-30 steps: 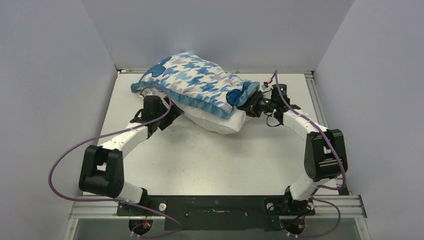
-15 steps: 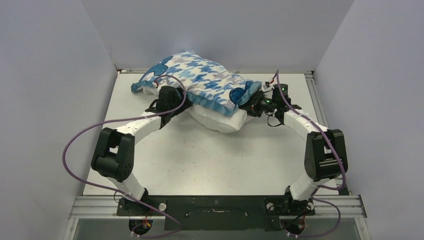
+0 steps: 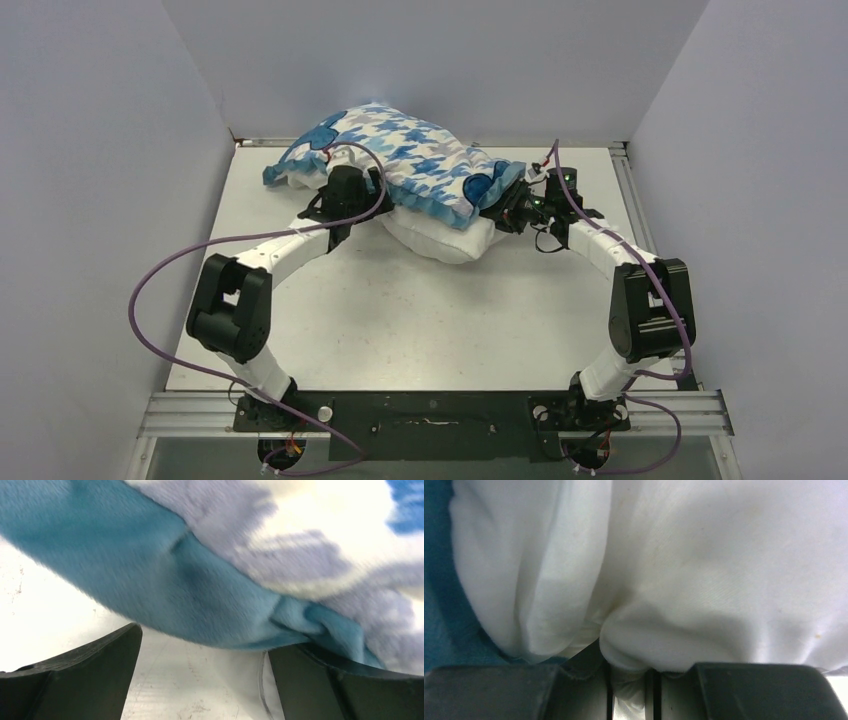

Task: Put the pillow into the pillowcase
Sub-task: Stuff the pillow into the pillowcase.

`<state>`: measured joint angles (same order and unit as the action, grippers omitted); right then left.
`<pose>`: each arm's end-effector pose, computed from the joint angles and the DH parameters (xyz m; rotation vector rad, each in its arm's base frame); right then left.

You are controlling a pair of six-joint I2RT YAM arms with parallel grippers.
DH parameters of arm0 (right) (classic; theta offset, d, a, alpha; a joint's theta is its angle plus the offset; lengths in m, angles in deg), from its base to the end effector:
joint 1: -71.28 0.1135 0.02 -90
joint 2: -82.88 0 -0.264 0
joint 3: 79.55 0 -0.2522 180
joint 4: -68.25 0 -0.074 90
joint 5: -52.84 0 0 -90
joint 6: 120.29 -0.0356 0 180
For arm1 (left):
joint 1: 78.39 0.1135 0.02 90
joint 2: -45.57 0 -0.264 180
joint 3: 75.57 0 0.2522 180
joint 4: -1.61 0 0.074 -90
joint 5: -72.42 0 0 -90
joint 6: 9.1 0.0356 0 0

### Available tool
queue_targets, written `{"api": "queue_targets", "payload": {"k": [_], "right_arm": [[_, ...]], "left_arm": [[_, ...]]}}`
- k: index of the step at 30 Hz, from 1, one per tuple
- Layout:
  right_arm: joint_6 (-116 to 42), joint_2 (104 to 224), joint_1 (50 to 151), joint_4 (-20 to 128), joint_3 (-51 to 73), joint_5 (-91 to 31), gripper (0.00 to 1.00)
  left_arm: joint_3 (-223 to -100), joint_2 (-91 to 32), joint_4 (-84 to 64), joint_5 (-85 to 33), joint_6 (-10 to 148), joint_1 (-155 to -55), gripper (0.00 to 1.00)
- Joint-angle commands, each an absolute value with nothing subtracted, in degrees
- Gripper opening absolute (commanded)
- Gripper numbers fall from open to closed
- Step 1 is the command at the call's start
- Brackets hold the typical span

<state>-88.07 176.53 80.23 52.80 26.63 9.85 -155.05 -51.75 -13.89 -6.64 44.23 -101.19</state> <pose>0.3459 0.0808 0.2346 0.4857 2.3389 1.5098 0.3573 -0.1429 0.2382 -0.3723 2.1354 -0.3988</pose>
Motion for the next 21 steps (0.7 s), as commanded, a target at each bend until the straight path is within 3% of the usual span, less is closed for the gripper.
{"api": "queue_targets", "payload": {"k": [1,13,15,19,21], "right_arm": [[-88.7,178.0,81.1,57.8,23.4,11.7,0.05],[-88.6,178.3,81.1,57.7,23.7,12.1,0.05],[-88.7,178.4,81.1,57.8,23.7,12.0,0.05],[-88.9,178.9,81.1,57.8,22.8,12.0,0.05],[-89.0,179.2,81.0,57.8,22.2,11.8,0.05]], "left_arm": [[-153.1,-45.6,-5.4,-8.7,46.5,-105.7,0.93],[-162.5,-54.9,-11.9,-7.0,44.8,-101.7,0.69],[-164.7,-57.3,-14.3,-9.2,44.7,-99.8,0.58],[-167.3,-57.9,-17.4,-10.7,46.1,-98.3,0.17],[-166.0,-55.9,-18.3,-10.3,46.5,-98.3,0.07]]}}
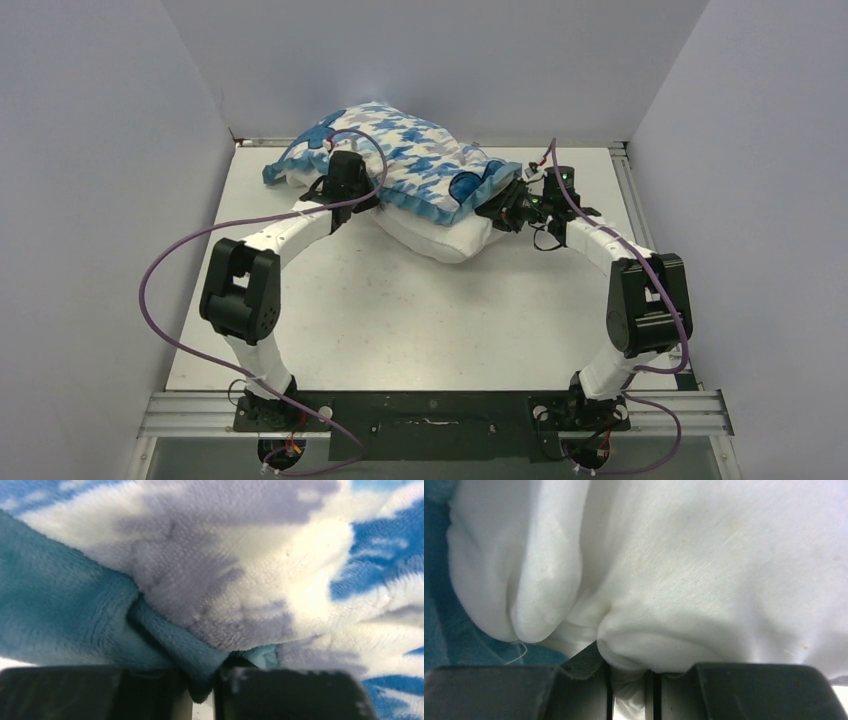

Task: Put the pillow into the pillowcase
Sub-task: Stuff the pillow into the pillowcase.

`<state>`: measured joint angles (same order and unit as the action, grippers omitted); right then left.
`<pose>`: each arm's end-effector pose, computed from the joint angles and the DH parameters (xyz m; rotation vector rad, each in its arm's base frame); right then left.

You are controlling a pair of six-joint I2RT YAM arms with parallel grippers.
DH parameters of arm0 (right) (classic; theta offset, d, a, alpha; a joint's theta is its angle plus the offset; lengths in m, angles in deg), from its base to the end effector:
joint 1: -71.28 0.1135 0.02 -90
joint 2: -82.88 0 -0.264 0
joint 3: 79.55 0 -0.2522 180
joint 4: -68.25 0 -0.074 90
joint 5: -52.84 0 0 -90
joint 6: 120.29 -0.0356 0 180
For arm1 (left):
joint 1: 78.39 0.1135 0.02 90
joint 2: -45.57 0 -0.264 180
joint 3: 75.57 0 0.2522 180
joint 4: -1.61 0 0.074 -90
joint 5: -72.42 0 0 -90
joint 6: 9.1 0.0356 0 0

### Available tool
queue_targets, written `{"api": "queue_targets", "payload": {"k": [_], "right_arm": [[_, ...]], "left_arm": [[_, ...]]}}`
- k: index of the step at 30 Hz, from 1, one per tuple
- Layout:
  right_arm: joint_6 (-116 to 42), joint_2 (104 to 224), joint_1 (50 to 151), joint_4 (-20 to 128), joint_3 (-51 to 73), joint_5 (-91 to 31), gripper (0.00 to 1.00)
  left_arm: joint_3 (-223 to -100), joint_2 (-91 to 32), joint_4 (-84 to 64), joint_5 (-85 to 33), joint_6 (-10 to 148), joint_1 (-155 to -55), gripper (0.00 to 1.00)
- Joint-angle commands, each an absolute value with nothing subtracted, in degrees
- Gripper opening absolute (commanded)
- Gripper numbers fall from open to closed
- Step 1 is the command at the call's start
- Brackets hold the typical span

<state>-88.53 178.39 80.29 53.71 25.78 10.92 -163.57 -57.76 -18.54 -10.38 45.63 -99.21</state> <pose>0.3522 0.0827 0.2299 0.4833 2.3451 1.5338 0.3877 -0.1427 0.2403 -0.3496 2.1873 -0.4134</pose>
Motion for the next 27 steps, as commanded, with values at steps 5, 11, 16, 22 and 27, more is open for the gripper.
{"api": "queue_targets", "payload": {"k": [5,11,16,22,27], "right_arm": [[-89.4,180.2,80.7,57.9,19.5,10.9,0.05],[-91.6,181.5,81.0,60.0,17.9,9.8,0.05],[-91.5,181.2,81.3,59.6,18.4,8.8,0.05],[-89.2,180.3,81.6,56.7,17.8,7.8,0.05],[-87.6,180.0,82.6,54.7,15.7,7.2,0.05]], "left_arm": [[-162.5,-48.8,-21.6,-13.6,46.2,-98.7,0.00],[-160.9,-40.7,-24.3,-25.1,48.8,-100.4,0.00],[-157.9,-33.7,-23.7,-28.9,49.5,-100.5,0.00],[-159.8,-32.2,-27.5,-33.3,54.7,-100.6,0.00],[-170.2,-37.5,-33.4,-44.2,57.3,-102.0,0.00]]}}
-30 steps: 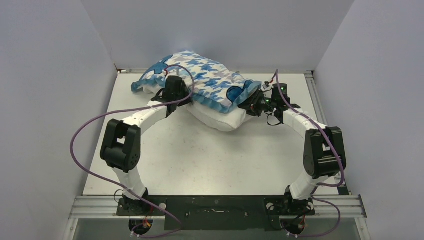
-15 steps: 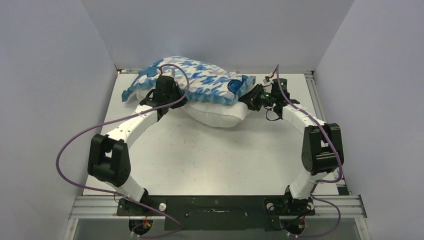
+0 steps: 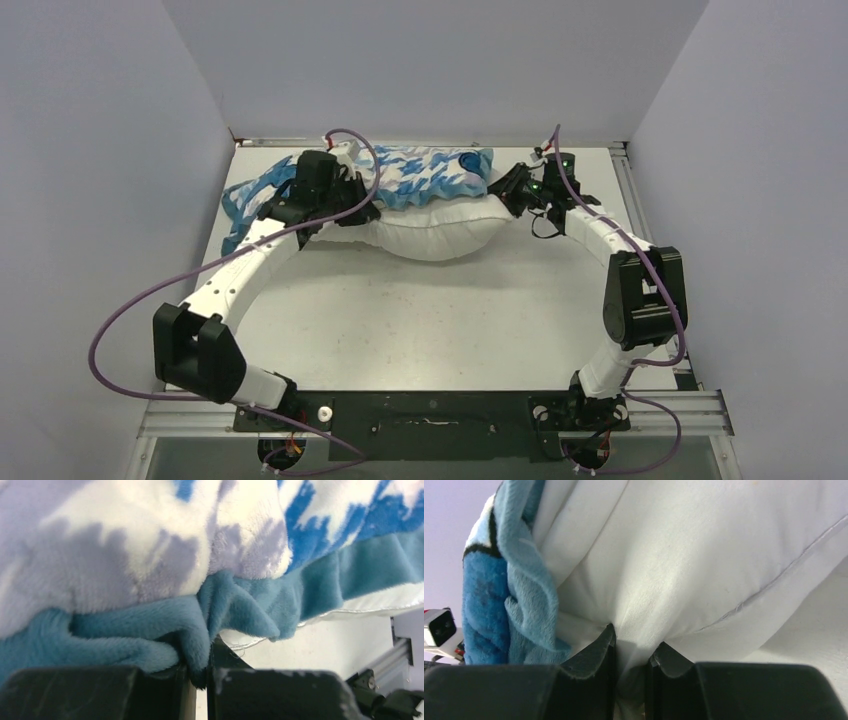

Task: Put the pillow into the pillowcase
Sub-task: Stuff the pillow into the pillowcase.

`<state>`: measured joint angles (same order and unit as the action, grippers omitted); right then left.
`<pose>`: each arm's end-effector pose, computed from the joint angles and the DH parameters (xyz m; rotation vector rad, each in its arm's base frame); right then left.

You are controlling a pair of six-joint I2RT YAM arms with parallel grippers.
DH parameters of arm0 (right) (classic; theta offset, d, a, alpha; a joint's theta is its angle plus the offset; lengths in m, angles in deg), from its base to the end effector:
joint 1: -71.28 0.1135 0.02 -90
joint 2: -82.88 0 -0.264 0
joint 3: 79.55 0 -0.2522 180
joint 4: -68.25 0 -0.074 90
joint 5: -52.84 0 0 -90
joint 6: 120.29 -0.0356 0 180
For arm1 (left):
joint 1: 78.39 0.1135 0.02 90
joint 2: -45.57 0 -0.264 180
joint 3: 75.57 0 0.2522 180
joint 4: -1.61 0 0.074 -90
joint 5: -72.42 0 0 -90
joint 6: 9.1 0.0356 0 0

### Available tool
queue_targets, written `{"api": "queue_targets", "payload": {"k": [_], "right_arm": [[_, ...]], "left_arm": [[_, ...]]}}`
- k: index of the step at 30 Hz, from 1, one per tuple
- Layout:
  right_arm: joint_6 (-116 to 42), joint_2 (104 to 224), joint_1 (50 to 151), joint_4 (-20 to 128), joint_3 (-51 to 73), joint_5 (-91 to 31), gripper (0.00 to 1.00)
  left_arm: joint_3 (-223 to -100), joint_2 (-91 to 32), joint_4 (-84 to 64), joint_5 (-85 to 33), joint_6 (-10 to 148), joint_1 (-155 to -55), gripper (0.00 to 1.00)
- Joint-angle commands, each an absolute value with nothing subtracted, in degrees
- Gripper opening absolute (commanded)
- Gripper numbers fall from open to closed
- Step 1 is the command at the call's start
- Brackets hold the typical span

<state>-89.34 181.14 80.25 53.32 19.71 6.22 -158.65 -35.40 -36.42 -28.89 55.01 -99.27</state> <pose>0.3742 0.0838 0.2453 0.5159 2.2860 1.4582 0.2954 -0.1201 0.3196 0.0154 2.2658 -0.6641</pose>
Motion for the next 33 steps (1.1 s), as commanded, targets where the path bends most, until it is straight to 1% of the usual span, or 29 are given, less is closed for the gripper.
{"api": "queue_targets", "payload": {"k": [1,4,9,15,18,21,23,24,25,30,31,33], "right_arm": [[-87.8,179.8,82.8,54.7,15.5,7.3,0.05],[-88.9,178.4,83.1,54.7,14.7,7.9,0.05],[-89.9,174.3,83.1,48.0,12.8,11.6,0.05],[-88.8,169.3,82.9,37.0,9.8,16.6,0.05],[-86.3,168.8,82.9,30.3,6.6,17.8,0.08],[-84.0,168.6,82.7,26.8,5.9,18.5,0.11],[-81.0,168.3,82.0,23.3,6.3,16.4,0.10],[-79.7,168.2,81.4,22.3,6.8,15.2,0.06],[-78.8,167.8,80.7,21.4,7.5,13.7,0.05],[-76.7,166.8,78.9,23.7,11.2,7.7,0.05],[-76.8,166.9,78.8,24.8,12.2,7.4,0.05],[-77.2,167.7,78.8,26.8,13.6,7.4,0.05]], "left_arm": [[-172.6,-38.6,-34.1,-47.2,56.9,-102.3,0.00],[-181.1,-41.1,-37.5,-50.4,57.6,-103.6,0.00],[-190.8,-40.3,-41.0,-48.4,59.7,-105.5,0.00],[-193.4,-35.7,-39.7,-47.5,57.6,-106.1,0.00],[-193.9,-36.0,-40.1,-47.9,54.7,-106.1,0.00],[-193.9,-38.2,-43.3,-47.8,52.6,-105.9,0.00],[-194.4,-40.6,-46.8,-46.7,52.3,-105.9,0.00],[-194.3,-41.6,-48.2,-45.4,52.3,-105.9,0.00],[-194.3,-42.9,-50.1,-43.7,52.4,-105.7,0.02],[-194.1,-48.2,-57.3,-37.9,52.5,-103.9,0.27],[-194.1,-49.4,-58.4,-37.4,52.8,-103.5,0.29],[-193.8,-51.2,-59.9,-37.5,53.0,-102.9,0.29]]}}
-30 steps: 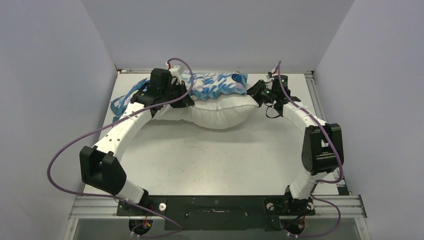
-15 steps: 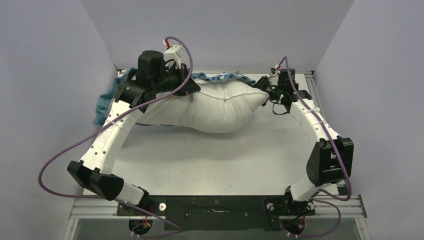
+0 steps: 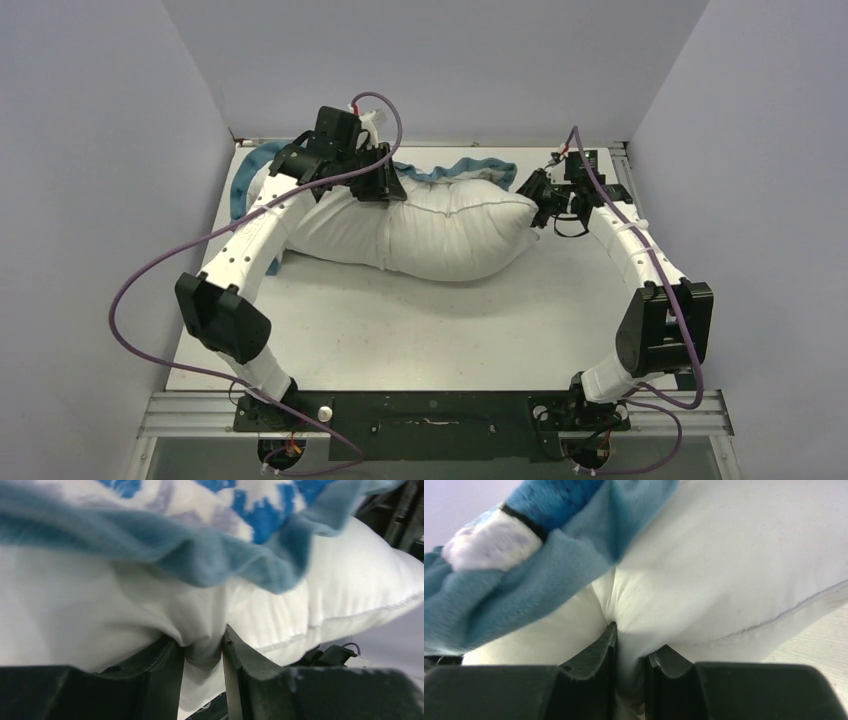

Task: Put the pillow into the pillowcase
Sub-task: Stuff the pillow into the pillowcase.

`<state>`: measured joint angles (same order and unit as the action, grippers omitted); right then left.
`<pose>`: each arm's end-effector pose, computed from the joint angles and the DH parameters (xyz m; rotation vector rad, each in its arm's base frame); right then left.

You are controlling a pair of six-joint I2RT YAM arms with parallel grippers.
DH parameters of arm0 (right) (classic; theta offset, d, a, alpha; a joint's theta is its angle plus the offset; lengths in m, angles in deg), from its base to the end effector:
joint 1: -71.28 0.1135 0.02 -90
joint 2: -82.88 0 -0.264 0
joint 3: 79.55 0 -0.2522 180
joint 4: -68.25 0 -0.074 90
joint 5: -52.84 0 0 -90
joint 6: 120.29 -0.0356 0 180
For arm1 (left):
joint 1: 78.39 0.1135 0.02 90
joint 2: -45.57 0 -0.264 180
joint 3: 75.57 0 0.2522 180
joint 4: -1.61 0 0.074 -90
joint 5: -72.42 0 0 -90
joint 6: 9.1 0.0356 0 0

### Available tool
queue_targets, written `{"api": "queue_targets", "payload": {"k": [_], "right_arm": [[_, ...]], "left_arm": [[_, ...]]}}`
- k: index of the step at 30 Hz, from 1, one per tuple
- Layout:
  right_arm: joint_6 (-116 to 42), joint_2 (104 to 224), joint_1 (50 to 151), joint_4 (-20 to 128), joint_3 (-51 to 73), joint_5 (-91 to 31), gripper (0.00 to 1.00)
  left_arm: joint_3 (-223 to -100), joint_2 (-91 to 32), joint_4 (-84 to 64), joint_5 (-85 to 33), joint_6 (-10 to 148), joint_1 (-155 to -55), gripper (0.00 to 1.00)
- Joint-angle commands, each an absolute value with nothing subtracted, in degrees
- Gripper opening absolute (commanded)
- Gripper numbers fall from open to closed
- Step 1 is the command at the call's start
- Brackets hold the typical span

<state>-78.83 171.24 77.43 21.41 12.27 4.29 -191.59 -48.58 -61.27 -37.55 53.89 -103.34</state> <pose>0.3288 0.0591 0.3029 0.5557 2.4615 1.2902 0.3161 -0.1605 0.4002 0.1482 2.3845 -0.8522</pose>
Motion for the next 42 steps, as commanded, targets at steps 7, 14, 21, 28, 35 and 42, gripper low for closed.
{"api": "queue_targets", "payload": {"k": [7,14,21,28,35,42], "right_arm": [[-76.3,169.8,78.8,27.3,12.6,6.7,0.05],[-76.8,170.3,78.8,27.1,12.4,6.8,0.05],[-78.5,170.5,78.8,27.8,10.8,8.0,0.05],[-77.2,170.3,78.8,25.0,8.0,7.5,0.10],[-63.9,169.2,78.8,10.5,-2.3,-7.3,0.77],[-53.9,165.7,82.2,12.5,-17.4,-18.5,0.95]], "left_arm": [[-195.4,-53.2,-64.0,-32.9,55.0,-103.0,0.25],[-203.6,-51.9,-62.5,-40.7,53.3,-103.0,0.00],[-210.9,-53.0,-51.4,-62.8,46.1,-104.0,0.00],[-200.7,-52.0,-38.6,-67.0,35.9,-102.4,0.00],[-189.8,-53.0,-45.0,-52.7,34.7,-95.1,0.00],[-189.1,-55.1,-38.5,-56.0,32.9,-94.9,0.00]]}}
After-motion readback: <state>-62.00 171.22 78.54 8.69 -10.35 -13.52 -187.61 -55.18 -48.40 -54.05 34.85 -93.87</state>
